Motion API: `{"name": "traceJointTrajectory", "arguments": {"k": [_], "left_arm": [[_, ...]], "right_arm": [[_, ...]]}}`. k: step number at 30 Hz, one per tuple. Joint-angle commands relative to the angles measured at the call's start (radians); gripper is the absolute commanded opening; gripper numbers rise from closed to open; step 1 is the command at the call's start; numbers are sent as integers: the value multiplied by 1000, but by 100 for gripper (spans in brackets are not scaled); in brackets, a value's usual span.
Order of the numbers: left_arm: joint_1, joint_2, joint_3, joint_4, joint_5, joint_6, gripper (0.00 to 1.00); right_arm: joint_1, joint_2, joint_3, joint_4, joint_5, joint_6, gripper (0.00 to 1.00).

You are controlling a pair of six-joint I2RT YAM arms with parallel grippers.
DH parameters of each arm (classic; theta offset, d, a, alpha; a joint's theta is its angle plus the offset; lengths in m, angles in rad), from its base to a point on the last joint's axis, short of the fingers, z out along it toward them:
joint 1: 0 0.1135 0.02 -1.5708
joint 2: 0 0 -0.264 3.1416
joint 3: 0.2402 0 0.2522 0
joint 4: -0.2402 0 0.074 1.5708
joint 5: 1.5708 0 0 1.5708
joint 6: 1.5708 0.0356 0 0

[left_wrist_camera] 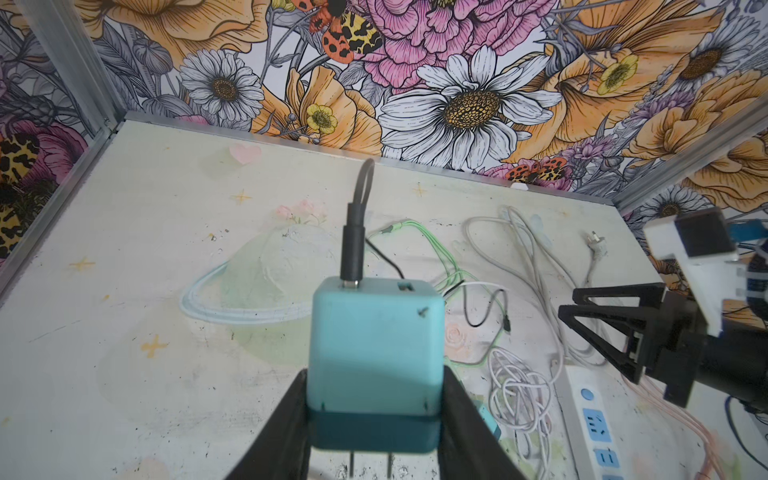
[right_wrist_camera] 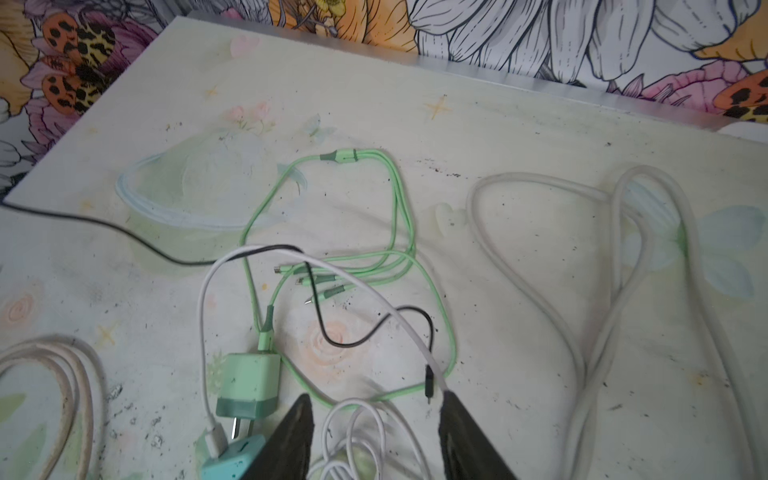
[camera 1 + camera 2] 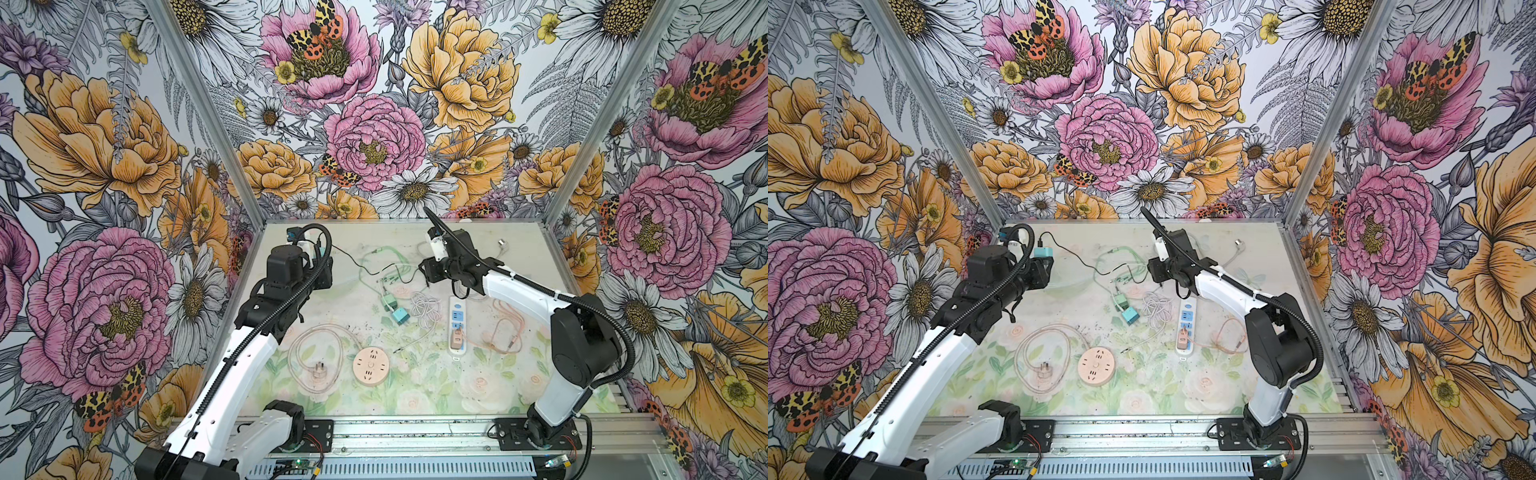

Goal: Insert the plug

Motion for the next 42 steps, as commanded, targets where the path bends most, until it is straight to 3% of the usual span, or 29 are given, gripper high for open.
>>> {"name": "traceJointTrajectory", "arguments": {"k": [1, 12, 19, 32, 36, 42], "left_arm": [[-4, -41, 47, -37, 9, -8, 33], [-13, -5, 189, -91, 76, 46, 34], [-41, 14, 329, -162, 133, 96, 34], [-111, 34, 432, -237, 177, 138, 34], [-139, 29, 456, -253, 161, 141, 34], [-150, 36, 449, -273, 134, 141, 34]], "right_arm": [[5, 28, 24, 84, 31, 21, 55], [21, 65, -13, 108, -42, 55, 51], [72, 159, 12, 128, -49, 64, 49], [96, 225, 52, 168, -28, 99, 46], [86, 208, 43, 166, -19, 122, 39], [65, 86, -7, 110, -121, 135, 26]]}}
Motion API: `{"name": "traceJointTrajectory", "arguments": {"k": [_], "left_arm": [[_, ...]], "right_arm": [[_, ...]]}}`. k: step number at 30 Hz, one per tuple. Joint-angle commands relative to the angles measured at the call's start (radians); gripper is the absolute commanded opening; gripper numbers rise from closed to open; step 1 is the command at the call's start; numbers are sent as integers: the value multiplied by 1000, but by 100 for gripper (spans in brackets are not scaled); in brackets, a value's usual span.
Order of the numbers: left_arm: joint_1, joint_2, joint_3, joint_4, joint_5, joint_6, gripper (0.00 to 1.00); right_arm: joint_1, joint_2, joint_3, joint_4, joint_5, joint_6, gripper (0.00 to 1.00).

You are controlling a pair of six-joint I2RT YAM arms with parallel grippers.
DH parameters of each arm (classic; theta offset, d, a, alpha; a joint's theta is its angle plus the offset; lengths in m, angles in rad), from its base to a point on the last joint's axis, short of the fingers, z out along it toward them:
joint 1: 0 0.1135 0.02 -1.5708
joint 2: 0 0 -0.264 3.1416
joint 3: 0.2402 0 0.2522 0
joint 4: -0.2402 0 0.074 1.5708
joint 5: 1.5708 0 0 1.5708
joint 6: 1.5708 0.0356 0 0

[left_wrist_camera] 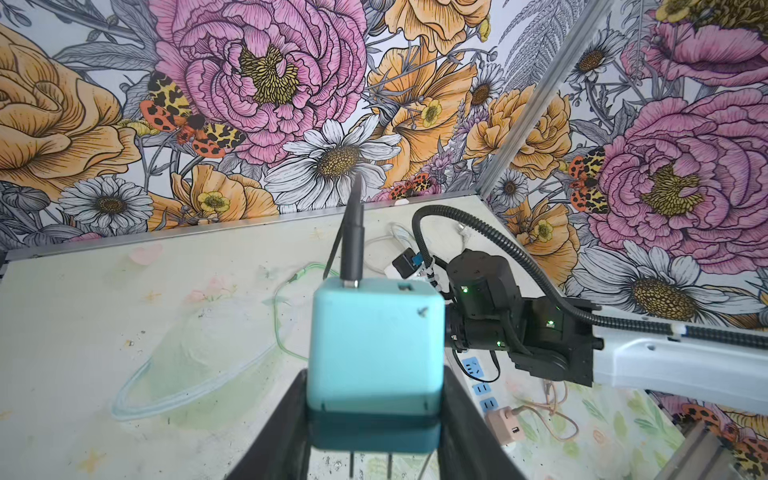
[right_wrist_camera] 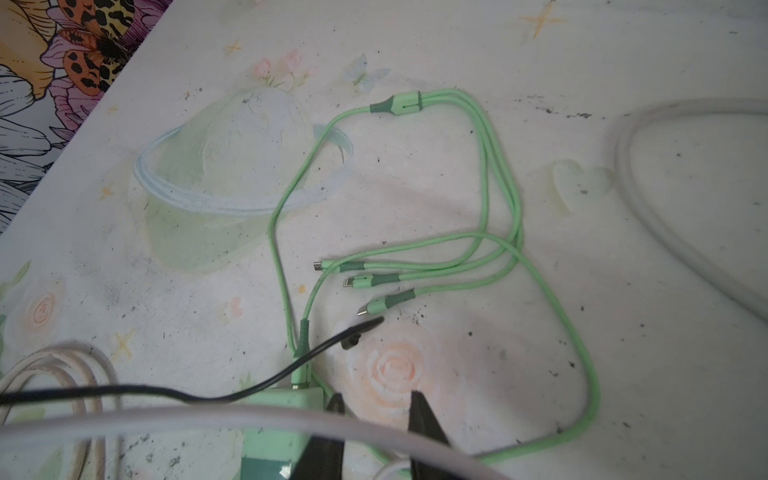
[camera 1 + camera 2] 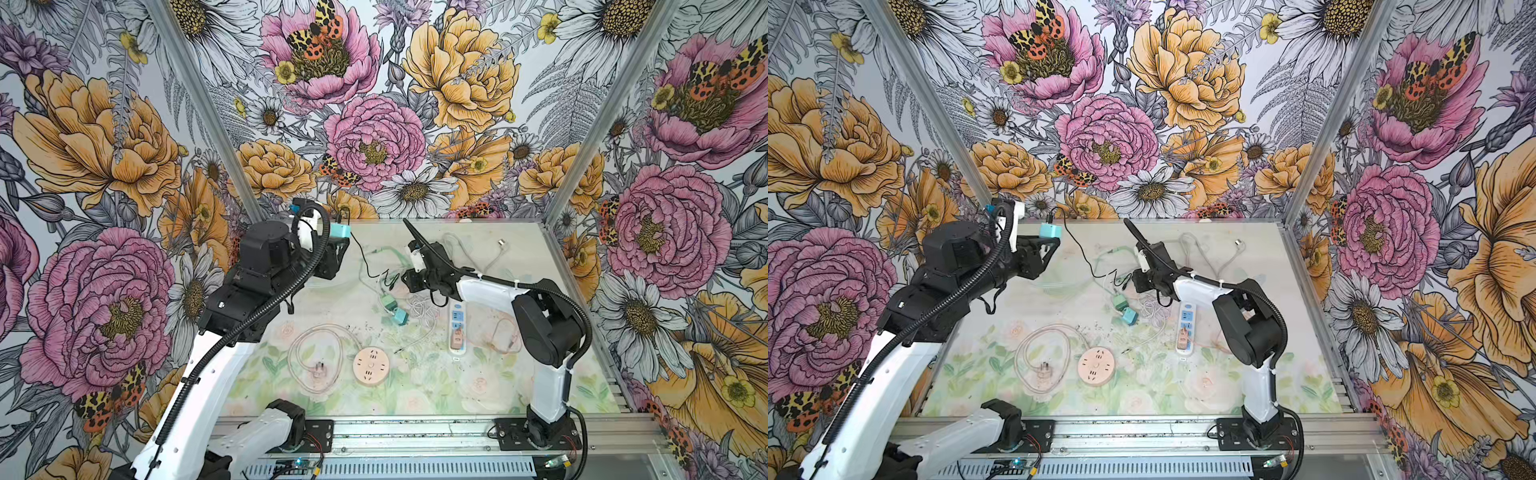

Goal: Insert the plug

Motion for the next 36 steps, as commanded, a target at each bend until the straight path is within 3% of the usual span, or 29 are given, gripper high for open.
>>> {"name": "traceJointTrajectory", "arguments": {"k": [1, 4, 9, 11, 13, 16, 23, 36], "left_arm": [[-14, -5, 6, -6, -22, 24, 34], [-29, -6, -11, -5, -43, 23, 34], [-51, -16, -30, -6, -23, 36, 34], [-56, -27, -32, -5, -13, 42, 33], [-57, -42, -34, -4, 2, 45, 33], [-59, -63, -33, -5, 33, 49, 33], [-80, -82, -36, -5, 64, 66, 33], [-104, -41, -9, -4, 45, 78, 33]], "right_arm": [[-13, -112, -22, -43, -61, 9, 25], [-17, -177, -48, -102, -74, -1, 24], [-38, -218, -55, -104, 2, -13, 23], [-55, -189, -4, -103, 13, -19, 26], [-75, -132, 75, -102, 11, -35, 38], [-96, -29, 208, -106, -44, -55, 47], [-100, 173, 420, -160, -190, -82, 51], [-92, 141, 227, -276, -290, -257, 49]]}}
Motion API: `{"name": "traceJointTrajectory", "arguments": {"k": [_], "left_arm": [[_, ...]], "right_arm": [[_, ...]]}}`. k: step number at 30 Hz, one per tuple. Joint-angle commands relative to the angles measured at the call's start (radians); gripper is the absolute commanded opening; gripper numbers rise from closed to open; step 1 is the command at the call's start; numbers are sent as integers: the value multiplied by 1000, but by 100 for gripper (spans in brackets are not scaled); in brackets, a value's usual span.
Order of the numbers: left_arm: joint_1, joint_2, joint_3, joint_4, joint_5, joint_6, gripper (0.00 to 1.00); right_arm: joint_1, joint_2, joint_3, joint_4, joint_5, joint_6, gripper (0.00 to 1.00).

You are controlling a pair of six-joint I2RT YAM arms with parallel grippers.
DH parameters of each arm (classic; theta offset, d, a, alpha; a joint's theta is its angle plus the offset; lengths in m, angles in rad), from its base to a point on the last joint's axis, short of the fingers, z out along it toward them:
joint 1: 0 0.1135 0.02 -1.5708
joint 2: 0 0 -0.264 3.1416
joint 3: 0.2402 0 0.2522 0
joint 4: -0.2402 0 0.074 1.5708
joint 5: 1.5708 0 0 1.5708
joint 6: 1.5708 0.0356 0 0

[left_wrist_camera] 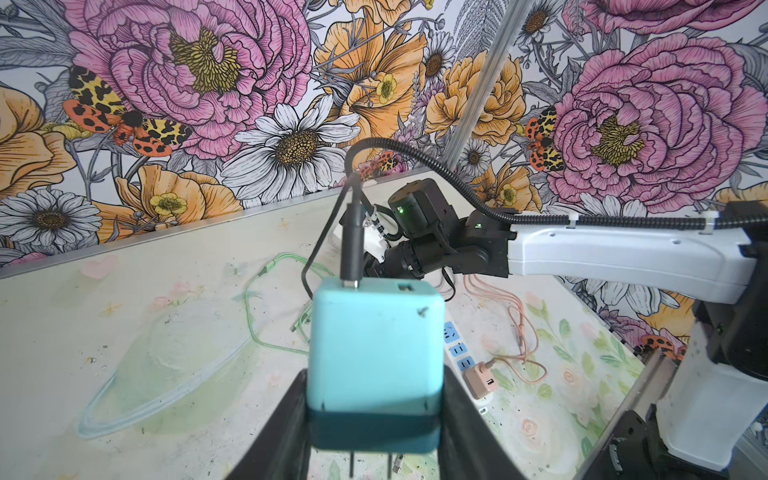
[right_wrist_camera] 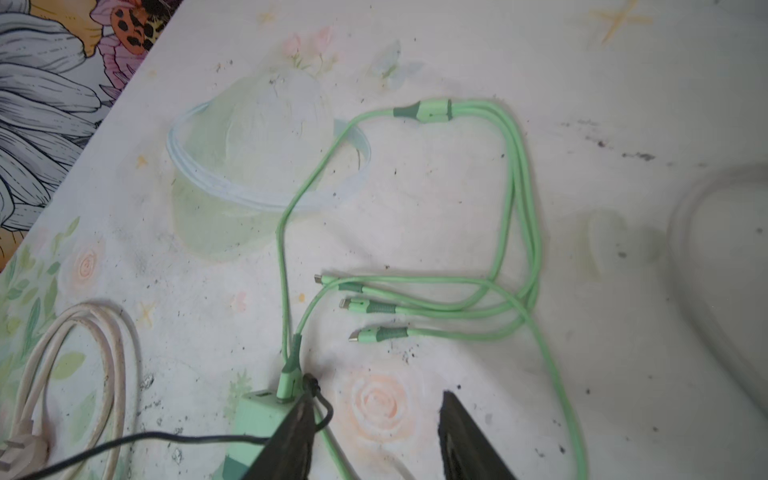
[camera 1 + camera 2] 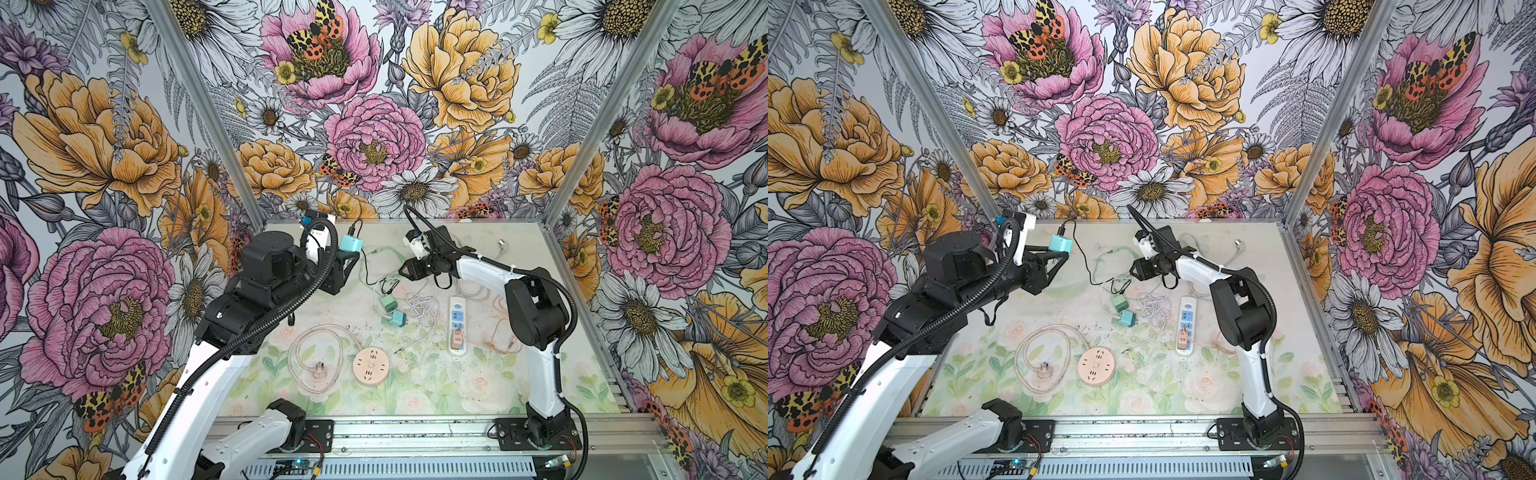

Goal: Insert the plug

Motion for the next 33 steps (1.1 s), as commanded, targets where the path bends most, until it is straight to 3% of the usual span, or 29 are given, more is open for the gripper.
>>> {"name": "traceJointTrajectory", "arguments": {"k": [1, 9, 22, 33], "left_arm": [[-15, 5, 23, 19, 1, 25, 33], [-26, 26, 34, 20, -9, 28, 33], [-33, 24, 23, 20, -13, 29, 33], [-34, 23, 26, 22, -13, 32, 34]], "right_arm": [[4, -59, -63, -39, -54, -63, 49], [17, -149, -185, -39, -41, -113, 52], [63, -142, -183, -38, -25, -142, 51], [119, -134, -189, -38, 143, -237, 51]]}}
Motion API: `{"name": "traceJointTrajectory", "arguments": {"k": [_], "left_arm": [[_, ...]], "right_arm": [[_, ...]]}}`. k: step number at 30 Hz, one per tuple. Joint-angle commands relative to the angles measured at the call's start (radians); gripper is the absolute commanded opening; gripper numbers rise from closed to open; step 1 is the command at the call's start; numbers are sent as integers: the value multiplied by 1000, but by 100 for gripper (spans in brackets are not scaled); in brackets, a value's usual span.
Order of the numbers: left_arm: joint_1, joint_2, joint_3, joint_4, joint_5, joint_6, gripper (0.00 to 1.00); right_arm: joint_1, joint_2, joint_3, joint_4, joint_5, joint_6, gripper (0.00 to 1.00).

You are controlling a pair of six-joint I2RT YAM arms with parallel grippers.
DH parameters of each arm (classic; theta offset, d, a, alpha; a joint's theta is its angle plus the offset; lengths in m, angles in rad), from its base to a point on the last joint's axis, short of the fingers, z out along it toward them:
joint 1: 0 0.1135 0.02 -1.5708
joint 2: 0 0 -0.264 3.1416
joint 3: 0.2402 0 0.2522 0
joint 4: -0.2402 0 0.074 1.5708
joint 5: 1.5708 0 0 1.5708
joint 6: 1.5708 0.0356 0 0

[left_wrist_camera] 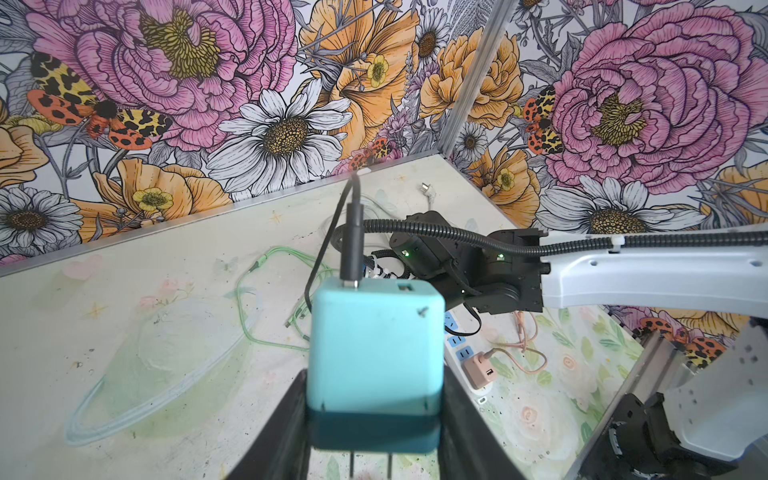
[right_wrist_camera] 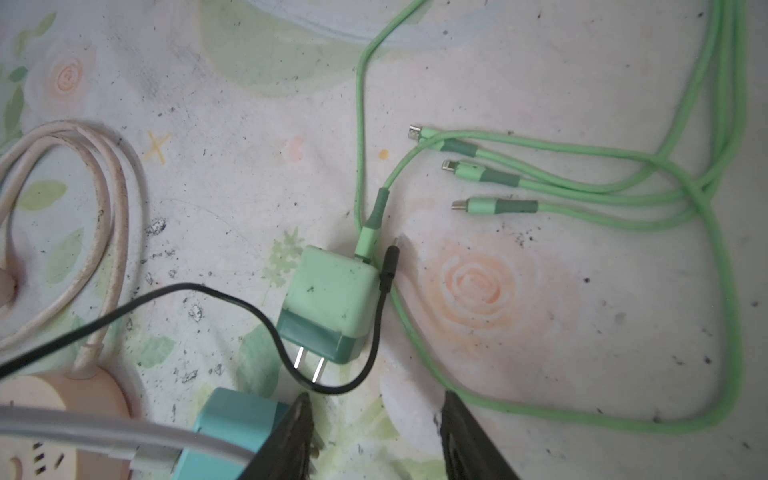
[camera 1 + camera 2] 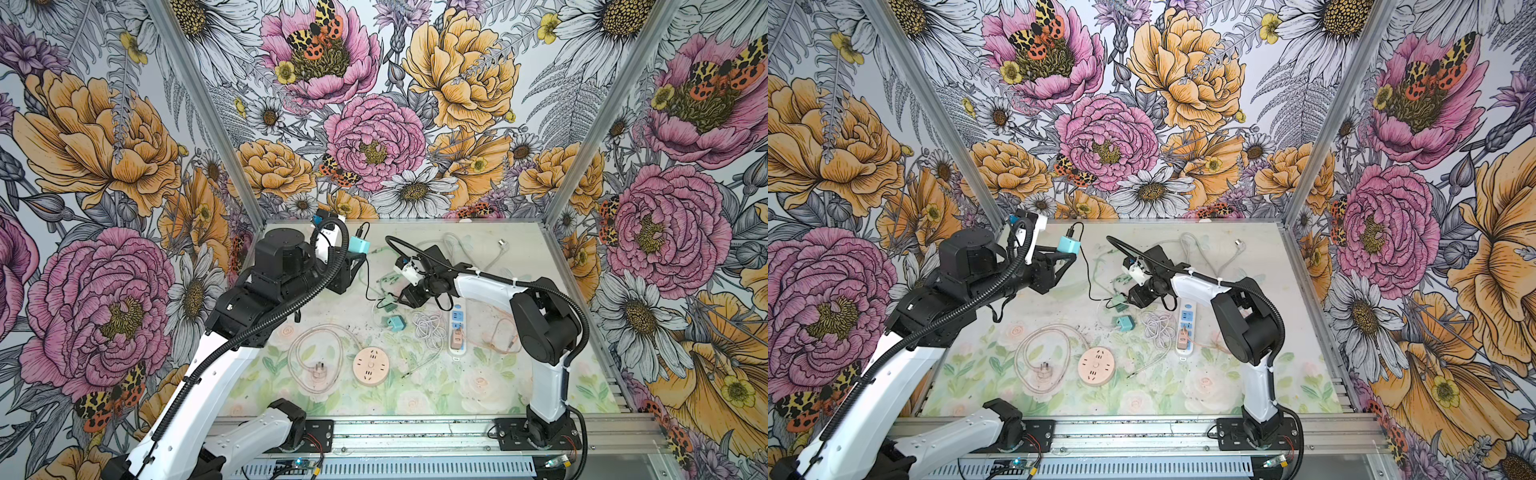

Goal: Insert the plug

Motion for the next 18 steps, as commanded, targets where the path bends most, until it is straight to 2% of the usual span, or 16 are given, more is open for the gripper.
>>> {"name": "traceJointTrajectory", "arguments": {"k": [1, 7, 18], "left_arm": [[-9, -9, 23, 22, -9, 16, 33], [-10, -7, 24, 25, -6, 14, 34], [-10, 3, 29, 27, -1, 17, 34]], "right_arm": [[9, 3, 1, 5, 68, -53, 51], [32, 29, 26, 7, 119, -106, 52], [63, 46, 31, 11, 73, -209, 50]]}}
